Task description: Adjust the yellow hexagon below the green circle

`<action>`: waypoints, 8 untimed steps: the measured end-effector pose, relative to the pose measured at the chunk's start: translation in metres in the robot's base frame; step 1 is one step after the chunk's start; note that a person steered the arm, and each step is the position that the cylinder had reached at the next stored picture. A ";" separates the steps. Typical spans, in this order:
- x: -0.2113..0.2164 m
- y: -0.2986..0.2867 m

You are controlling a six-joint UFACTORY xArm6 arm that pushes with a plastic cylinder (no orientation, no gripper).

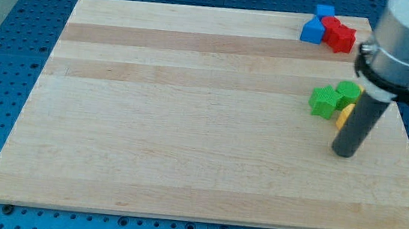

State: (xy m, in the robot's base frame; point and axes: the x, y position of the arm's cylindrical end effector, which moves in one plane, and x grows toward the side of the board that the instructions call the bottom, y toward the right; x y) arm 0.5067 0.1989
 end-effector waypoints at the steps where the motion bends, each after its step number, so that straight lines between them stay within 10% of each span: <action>1: -0.001 0.002; 8: -0.019 0.005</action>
State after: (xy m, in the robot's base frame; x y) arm 0.4876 0.2042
